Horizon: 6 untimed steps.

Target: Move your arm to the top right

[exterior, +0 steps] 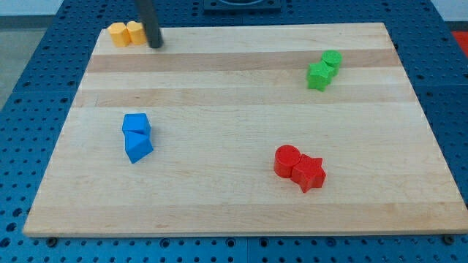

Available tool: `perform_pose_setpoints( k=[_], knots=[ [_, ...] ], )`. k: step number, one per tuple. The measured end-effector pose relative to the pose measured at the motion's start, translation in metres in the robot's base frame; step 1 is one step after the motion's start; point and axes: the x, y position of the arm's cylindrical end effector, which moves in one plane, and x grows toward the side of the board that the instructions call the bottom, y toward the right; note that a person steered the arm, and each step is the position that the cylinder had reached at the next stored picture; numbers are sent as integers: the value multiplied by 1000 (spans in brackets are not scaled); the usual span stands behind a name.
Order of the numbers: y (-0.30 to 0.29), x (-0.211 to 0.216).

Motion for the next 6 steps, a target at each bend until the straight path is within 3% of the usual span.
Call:
perform_pose_setpoints(
  k=[4,5,6],
  knots=[
    [407,-4],
    [438,50],
    [418,93]
  ],
)
